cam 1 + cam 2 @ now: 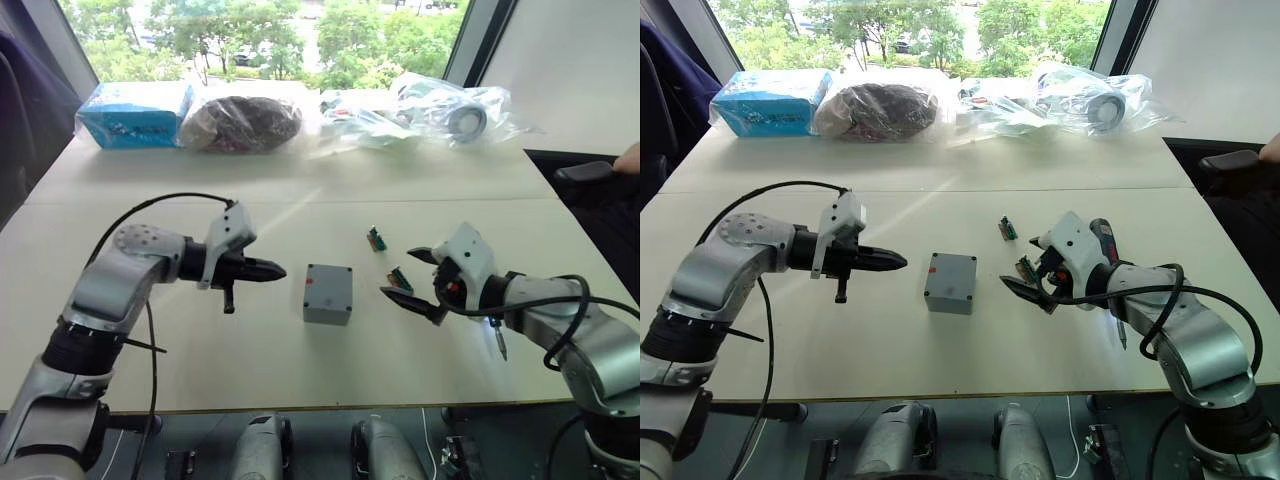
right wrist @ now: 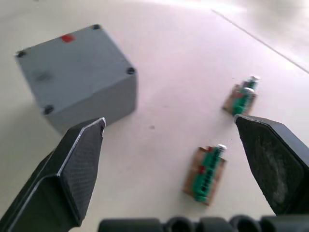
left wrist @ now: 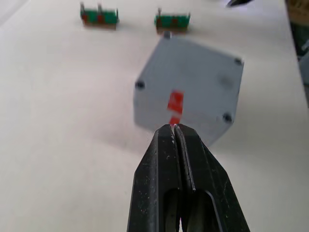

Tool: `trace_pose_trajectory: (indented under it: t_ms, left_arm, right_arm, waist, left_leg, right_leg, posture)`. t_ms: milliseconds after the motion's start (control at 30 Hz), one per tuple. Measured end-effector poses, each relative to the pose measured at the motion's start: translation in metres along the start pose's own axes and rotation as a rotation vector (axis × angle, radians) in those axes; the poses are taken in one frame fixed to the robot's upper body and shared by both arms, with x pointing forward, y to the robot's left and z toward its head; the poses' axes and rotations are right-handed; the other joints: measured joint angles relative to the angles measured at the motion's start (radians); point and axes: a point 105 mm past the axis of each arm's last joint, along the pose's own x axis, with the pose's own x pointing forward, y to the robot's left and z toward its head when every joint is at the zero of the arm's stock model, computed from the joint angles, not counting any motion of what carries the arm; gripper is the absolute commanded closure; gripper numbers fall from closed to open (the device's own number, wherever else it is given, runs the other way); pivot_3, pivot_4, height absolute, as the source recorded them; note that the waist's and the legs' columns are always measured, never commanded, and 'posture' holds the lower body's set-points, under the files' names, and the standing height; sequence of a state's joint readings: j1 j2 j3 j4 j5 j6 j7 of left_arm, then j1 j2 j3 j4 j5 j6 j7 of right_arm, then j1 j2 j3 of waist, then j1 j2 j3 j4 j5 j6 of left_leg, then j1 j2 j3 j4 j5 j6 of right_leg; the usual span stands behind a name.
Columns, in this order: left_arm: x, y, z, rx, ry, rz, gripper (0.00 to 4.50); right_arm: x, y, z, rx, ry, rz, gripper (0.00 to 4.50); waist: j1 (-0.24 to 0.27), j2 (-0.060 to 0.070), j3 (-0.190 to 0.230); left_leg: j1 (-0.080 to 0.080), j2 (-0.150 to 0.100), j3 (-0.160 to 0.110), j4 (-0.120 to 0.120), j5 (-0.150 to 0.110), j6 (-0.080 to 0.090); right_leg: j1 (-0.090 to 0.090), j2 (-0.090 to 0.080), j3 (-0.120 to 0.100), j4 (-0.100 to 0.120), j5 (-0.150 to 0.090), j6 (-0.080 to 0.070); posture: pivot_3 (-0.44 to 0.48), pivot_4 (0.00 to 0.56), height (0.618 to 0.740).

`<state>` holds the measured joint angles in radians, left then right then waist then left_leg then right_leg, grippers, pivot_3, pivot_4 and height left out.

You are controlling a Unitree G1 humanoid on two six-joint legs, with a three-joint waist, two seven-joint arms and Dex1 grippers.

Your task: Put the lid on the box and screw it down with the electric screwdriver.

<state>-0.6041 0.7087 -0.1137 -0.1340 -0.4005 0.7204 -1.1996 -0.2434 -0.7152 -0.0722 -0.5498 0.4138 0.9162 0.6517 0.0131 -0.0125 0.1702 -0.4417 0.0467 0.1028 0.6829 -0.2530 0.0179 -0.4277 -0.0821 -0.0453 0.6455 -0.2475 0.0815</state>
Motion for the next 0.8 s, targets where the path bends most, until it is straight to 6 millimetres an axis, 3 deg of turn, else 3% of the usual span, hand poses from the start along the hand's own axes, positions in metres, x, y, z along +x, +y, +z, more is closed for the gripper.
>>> trace_pose_trajectory:
  t_ms: [33, 133, 267, 433, 767, 800]
  left_arm:
    - [0.001, 0.000, 0.002, -0.006, -0.011, 0.001, 4.50]
    - [0.007, -0.005, 0.006, 0.014, -0.014, -0.013, 4.50]
    - [0.010, -0.008, 0.006, 0.021, -0.006, -0.022, 4.50]
    - [0.012, -0.007, 0.005, 0.021, -0.003, -0.012, 4.50]
    - [0.013, -0.007, 0.006, 0.027, -0.007, 0.000, 4.50]
    - [0.013, -0.007, 0.007, 0.027, -0.007, 0.000, 4.50]
  right_arm:
    - [0.002, -0.005, -0.004, 0.018, 0.003, -0.018, 0.02]
    - [0.014, -0.017, -0.026, 0.125, 0.025, -0.064, 0.68]
    - [0.024, -0.021, -0.031, 0.158, 0.020, -0.062, 1.97]
    - [0.036, -0.027, -0.034, 0.206, 0.001, -0.079, 1.97]
    - [0.038, -0.028, -0.037, 0.210, -0.002, -0.084, 1.97]
    - [0.038, -0.028, -0.037, 0.209, -0.004, -0.084, 2.23]
  waist:
    - [-0.002, 0.000, 0.000]
    - [-0.004, 0.000, 0.000]
    - [-0.007, 0.000, 0.000]
    - [-0.002, 0.000, 0.000]
    - [-0.003, 0.001, 0.000]
    - [-0.003, 0.000, 0.000]
  left_leg:
    - [0.000, 0.000, 0.000, 0.000, 0.000, 0.000]
    - [0.000, 0.000, 0.001, 0.000, 0.000, 0.000]
    - [0.000, 0.001, 0.001, -0.001, 0.000, 0.000]
    - [0.000, 0.000, 0.001, 0.000, 0.000, 0.000]
    - [0.000, 0.000, 0.001, 0.000, 0.000, 0.000]
    - [0.000, 0.000, 0.001, 0.000, 0.000, 0.000]
  right_leg:
    - [0.000, 0.000, 0.000, 0.000, 0.000, 0.000]
    - [-0.001, 0.001, 0.001, 0.001, 0.001, 0.003]
    - [-0.002, 0.002, 0.000, 0.001, 0.001, 0.003]
    - [-0.001, 0.001, 0.001, 0.001, 0.001, 0.003]
    - [-0.001, 0.001, 0.001, 0.001, 0.001, 0.003]
    - [-0.001, 0.001, 0.001, 0.001, 0.001, 0.003]
  posture:
    - [0.000, 0.150, 0.740]
    - [0.000, 0.150, 0.740]
    - [0.000, 0.150, 0.740]
    - [0.000, 0.150, 0.740]
    - [0.000, 0.150, 0.740]
    - [0.000, 0.150, 0.740]
